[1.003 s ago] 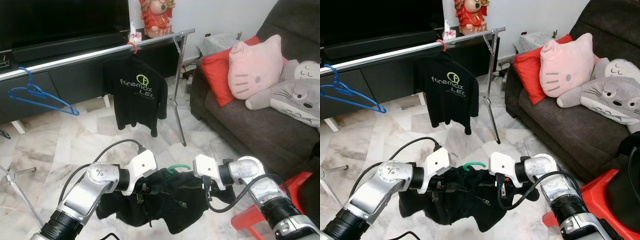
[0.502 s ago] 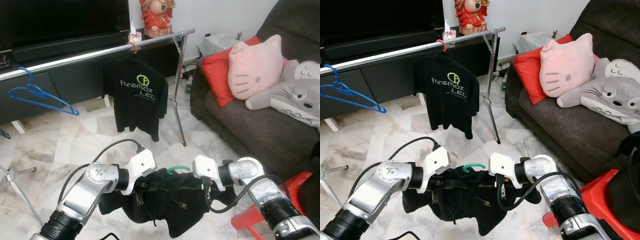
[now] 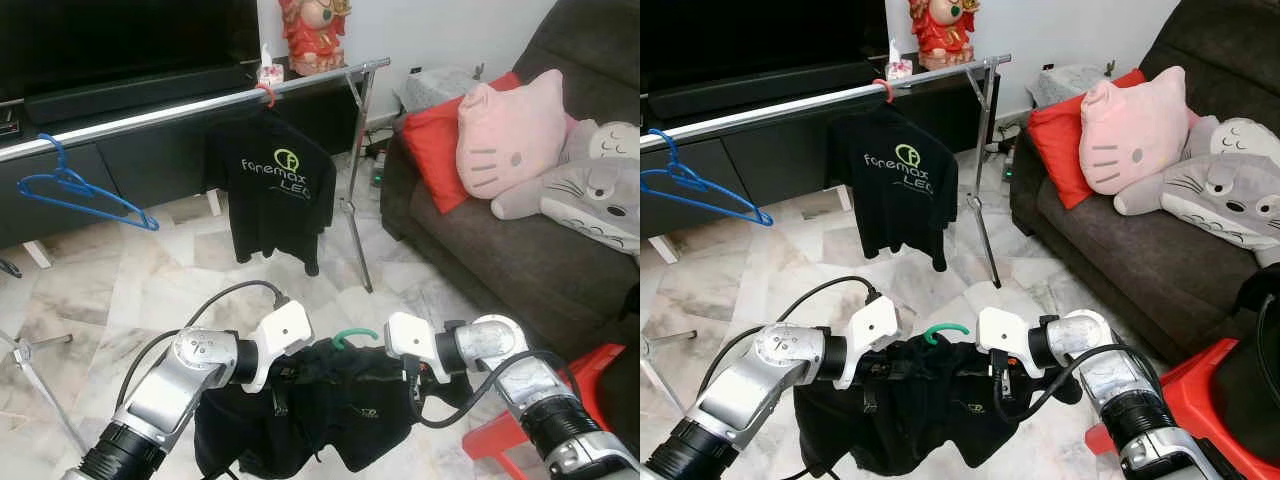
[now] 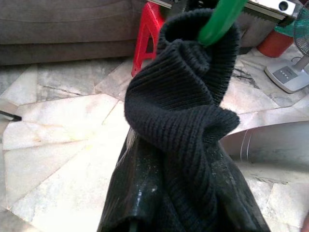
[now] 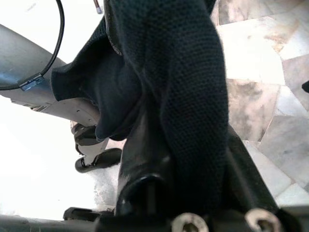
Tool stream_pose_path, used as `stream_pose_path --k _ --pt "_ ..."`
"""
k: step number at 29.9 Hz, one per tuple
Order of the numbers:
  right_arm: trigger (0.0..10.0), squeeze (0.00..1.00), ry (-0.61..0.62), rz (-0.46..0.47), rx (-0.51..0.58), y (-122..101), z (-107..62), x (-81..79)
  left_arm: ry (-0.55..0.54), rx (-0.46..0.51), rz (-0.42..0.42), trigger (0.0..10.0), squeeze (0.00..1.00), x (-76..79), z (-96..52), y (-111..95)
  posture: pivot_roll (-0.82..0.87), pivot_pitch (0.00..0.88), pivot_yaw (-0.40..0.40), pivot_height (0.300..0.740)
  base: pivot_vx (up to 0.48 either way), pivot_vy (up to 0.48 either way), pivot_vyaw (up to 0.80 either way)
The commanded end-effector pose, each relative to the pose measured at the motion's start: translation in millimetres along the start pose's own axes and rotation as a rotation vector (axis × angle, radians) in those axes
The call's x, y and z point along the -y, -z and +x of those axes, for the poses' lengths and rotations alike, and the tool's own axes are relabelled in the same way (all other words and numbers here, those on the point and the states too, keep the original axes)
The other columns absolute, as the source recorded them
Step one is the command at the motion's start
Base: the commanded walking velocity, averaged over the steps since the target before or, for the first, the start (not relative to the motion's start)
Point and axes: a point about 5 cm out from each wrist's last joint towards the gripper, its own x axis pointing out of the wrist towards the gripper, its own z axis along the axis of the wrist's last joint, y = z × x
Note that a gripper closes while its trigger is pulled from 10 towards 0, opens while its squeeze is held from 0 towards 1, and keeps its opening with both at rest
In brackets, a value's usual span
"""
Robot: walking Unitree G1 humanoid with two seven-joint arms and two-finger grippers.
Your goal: Hang hanger
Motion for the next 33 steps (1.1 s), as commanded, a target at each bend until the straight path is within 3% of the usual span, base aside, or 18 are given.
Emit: stream_pose_path --k 1,18,24,28,33 --pt "10.0 1.0 0.025 -0.027 0.045 -11 -1.4 5.8 0.028 0.023 0.004 0.0 0.0 5.7 4.1 -4 0.01 0.0 -0.02 0.716 0.0 0.0 0.0" --pt "10.0 1.0 0.022 -0.021 0.017 -7 -15.7 7.8 0.01 0.004 -0.008 0.0 0.0 7.4 8.5 4 -0.01 0.0 -0.039 0.716 0.0 0.0 0.0" --pt "10.0 1.0 0.03 -0.005 -0.045 2 -20.7 7.6 -0.017 0.019 -0.004 0.0 0.0 5.1 8.2 1 -0.01 0.0 -0.056 0.716 0.0 0.0 0.0" --pt "10.0 1.0 0.056 0.03 -0.073 11 -25.2 7.5 -0.033 0.028 -0.003 0.0 0.0 4.2 9.2 0 -0.01 0.0 -0.067 0.716 0.0 0.0 0.0" --pt "10.0 1.0 0.192 0.1 -0.094 27 -37.6 9.0 -0.101 0.032 -0.017 0.0 0.0 3.9 8.3 6 -0.02 0.0 -0.086 0.716 0.0 0.0 0.0"
